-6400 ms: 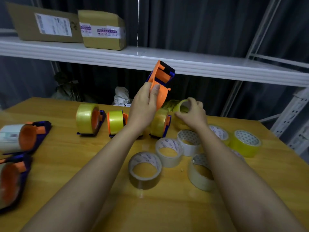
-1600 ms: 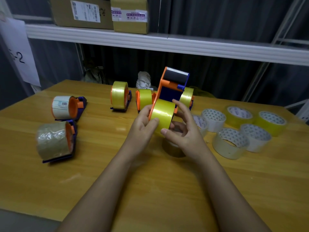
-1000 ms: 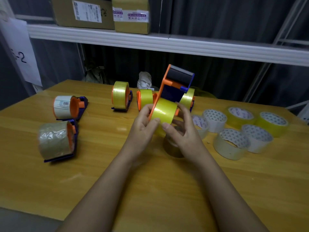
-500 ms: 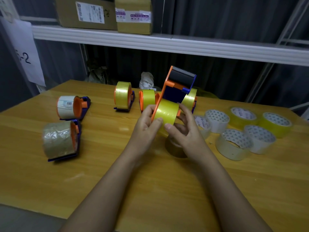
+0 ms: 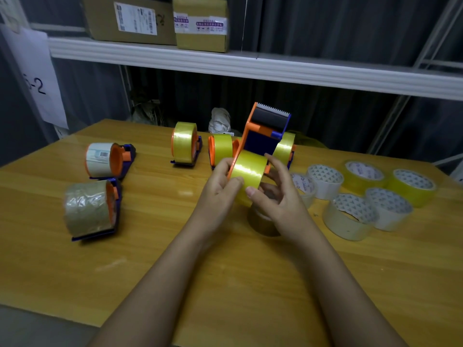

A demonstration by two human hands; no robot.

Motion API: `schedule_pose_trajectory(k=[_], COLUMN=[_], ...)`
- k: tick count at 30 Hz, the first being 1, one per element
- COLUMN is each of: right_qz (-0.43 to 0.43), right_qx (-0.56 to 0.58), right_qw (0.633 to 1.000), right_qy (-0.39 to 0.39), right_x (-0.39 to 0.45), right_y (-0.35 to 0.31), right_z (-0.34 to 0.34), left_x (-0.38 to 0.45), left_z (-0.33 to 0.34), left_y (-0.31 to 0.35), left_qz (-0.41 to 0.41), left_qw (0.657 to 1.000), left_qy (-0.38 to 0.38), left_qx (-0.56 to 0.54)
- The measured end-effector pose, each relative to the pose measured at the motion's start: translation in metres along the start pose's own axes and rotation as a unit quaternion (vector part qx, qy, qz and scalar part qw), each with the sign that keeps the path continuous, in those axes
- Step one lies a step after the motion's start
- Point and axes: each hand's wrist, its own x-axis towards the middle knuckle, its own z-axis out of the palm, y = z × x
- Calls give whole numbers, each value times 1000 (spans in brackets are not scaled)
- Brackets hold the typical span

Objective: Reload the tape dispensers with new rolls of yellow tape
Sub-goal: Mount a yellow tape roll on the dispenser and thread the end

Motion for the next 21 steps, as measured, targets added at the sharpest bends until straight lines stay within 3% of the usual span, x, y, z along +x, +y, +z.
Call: schedule_pose_trajectory(k=[14, 21], right_qz=[-81, -22], right_qx=[-103, -42], right_qw=[991, 999], right_qy=[-9, -12], right_x=[-1, -1], right_y=[5, 4], right_z=[-3, 0], left_x=[2, 0], left_z=[-2, 0], left_y=[2, 1], left_qz=[-15, -5], left_qw=[1000, 1000], left_qy=[5, 13], left_qx=[-4, -1])
